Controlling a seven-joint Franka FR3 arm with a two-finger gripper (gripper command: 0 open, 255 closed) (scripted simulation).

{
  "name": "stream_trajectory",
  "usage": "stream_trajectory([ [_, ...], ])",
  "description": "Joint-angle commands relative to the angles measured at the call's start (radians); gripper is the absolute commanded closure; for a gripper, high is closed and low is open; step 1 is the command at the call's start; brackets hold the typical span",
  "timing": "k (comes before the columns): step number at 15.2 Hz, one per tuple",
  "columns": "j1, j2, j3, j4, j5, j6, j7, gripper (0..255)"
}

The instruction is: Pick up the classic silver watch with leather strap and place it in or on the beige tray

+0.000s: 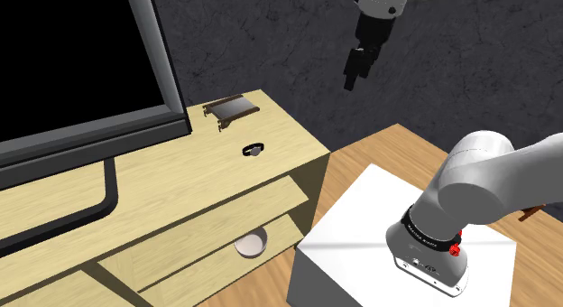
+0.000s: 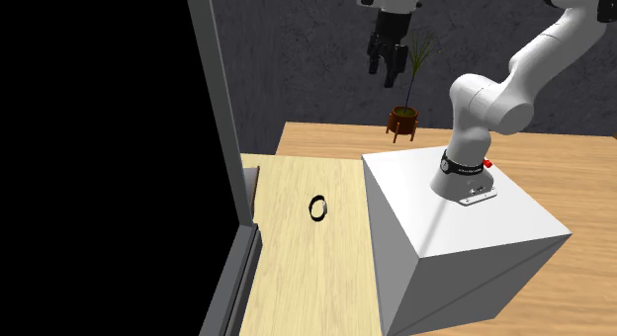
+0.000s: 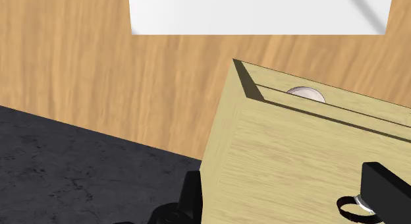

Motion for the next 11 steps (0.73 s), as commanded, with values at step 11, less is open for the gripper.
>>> stream_trajectory([
  [11,0.142,0.291,0.005,0.018,0.01,0.298,-0.22,0],
])
